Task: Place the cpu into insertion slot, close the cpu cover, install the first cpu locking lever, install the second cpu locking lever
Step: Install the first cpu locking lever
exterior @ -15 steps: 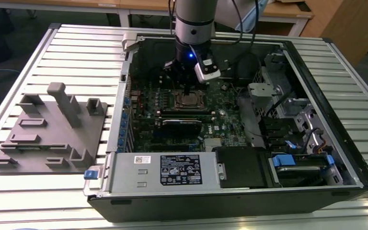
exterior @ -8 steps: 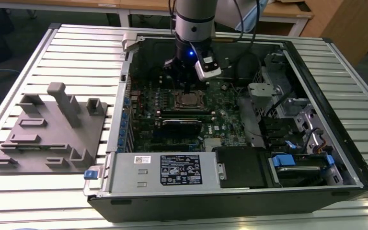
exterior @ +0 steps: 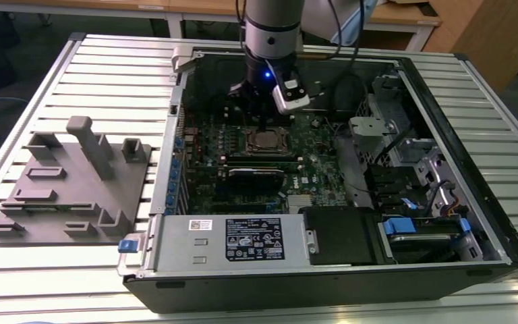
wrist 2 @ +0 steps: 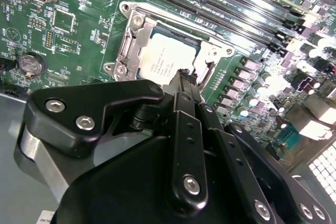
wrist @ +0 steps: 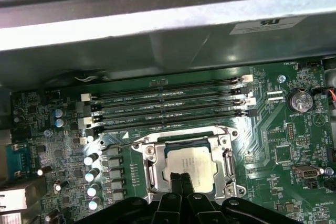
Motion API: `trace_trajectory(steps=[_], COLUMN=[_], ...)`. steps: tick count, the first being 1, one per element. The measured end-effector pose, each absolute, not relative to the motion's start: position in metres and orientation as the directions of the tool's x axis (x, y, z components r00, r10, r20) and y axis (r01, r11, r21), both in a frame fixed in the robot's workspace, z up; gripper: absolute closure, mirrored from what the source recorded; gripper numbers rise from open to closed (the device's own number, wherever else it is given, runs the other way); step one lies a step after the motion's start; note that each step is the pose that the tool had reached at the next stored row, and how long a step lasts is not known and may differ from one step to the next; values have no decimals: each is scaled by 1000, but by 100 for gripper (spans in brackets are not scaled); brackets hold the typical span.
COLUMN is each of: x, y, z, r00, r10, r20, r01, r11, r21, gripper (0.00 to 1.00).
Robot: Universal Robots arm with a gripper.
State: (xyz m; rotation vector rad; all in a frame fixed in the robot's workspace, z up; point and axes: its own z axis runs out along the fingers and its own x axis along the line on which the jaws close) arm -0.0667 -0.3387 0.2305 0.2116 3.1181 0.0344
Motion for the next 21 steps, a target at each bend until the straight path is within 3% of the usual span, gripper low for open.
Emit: trace_trajectory(steps=[21], x=[-69], y=[-339], z=[239], r00=[-991], r10=[135], r20=[-15], r01=[135], r11=[991], r21=[23], gripper=[90])
